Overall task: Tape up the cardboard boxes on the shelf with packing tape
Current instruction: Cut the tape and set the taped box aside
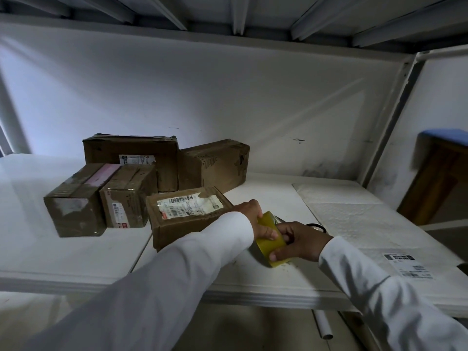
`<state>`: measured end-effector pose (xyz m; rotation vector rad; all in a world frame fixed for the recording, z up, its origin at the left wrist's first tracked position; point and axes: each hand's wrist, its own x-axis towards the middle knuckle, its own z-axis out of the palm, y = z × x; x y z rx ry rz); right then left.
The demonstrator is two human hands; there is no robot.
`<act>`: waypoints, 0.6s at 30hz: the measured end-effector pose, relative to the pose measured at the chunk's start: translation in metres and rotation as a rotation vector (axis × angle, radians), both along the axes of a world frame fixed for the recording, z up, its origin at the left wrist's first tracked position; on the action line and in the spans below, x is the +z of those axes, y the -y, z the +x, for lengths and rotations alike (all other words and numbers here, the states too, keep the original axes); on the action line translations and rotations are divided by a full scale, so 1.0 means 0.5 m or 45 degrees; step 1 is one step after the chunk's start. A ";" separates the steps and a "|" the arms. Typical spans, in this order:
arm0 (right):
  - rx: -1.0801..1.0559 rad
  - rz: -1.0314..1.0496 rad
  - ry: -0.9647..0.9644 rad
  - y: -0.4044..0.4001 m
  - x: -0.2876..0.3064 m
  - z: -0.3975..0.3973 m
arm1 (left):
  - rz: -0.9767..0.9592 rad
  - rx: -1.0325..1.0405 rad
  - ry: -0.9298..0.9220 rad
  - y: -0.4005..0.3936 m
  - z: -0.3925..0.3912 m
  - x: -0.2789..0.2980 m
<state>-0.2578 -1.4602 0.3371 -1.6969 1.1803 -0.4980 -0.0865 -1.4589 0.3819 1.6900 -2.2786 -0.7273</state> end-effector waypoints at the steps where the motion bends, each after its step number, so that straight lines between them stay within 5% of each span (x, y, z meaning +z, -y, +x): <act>1: -0.013 -0.002 0.012 0.001 0.000 0.000 | -0.027 -0.011 0.004 -0.002 -0.002 0.000; 6: -0.025 0.052 0.090 -0.001 0.000 -0.007 | -0.156 0.117 -0.136 -0.009 -0.006 -0.026; 18: -0.014 0.057 0.067 0.003 0.001 -0.005 | -0.181 0.122 -0.066 0.001 -0.013 -0.016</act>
